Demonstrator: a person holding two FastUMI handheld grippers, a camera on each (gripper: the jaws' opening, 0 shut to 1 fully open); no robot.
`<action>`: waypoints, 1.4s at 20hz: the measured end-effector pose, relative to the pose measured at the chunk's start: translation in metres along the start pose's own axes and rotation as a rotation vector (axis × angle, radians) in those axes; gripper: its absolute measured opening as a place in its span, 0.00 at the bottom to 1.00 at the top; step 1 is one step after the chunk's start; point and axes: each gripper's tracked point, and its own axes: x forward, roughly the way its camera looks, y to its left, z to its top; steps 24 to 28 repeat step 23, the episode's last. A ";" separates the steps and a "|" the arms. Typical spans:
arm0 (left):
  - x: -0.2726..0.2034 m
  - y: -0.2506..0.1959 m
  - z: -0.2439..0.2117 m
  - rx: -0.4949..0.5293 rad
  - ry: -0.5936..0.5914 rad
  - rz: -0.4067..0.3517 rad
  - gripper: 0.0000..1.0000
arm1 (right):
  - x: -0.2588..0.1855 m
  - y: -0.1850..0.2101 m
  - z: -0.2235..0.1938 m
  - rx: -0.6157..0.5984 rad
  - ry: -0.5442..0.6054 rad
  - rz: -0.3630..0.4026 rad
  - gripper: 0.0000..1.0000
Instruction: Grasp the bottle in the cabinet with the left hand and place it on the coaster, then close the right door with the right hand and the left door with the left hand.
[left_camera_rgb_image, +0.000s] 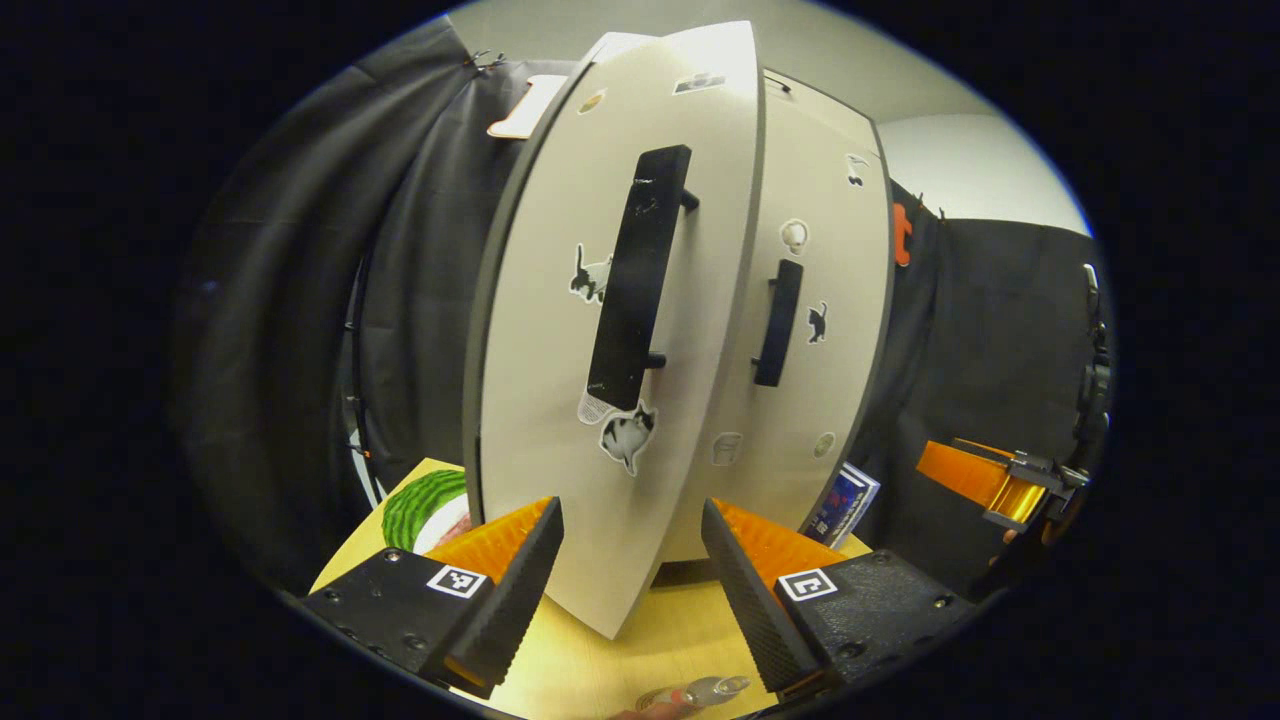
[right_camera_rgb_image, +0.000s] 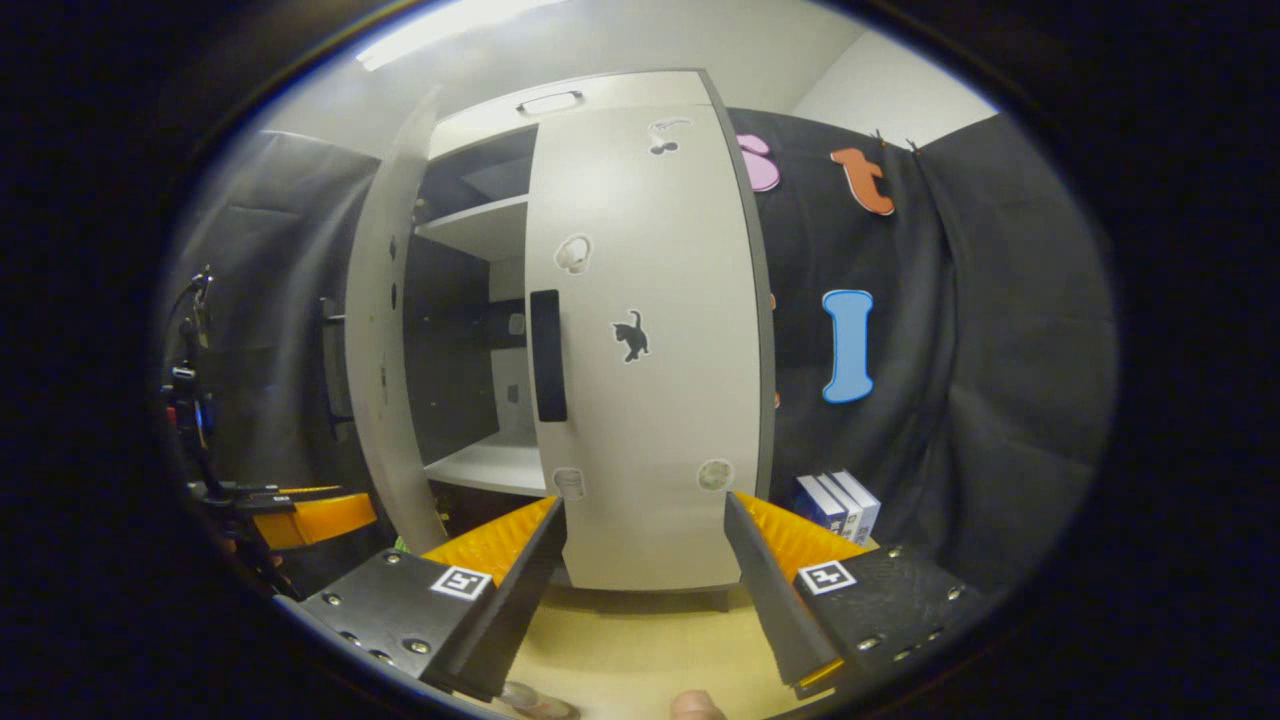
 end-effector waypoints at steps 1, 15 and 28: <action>0.001 -0.004 -0.001 0.014 0.005 -0.008 0.91 | -0.001 -0.002 -0.001 0.005 -0.001 -0.007 0.96; 0.006 -0.019 -0.001 0.040 0.018 0.003 0.91 | -0.003 -0.029 -0.007 0.033 0.014 -0.050 0.96; 0.011 -0.040 0.014 0.045 0.001 0.006 0.91 | 0.000 -0.041 0.002 -0.001 0.003 -0.054 0.96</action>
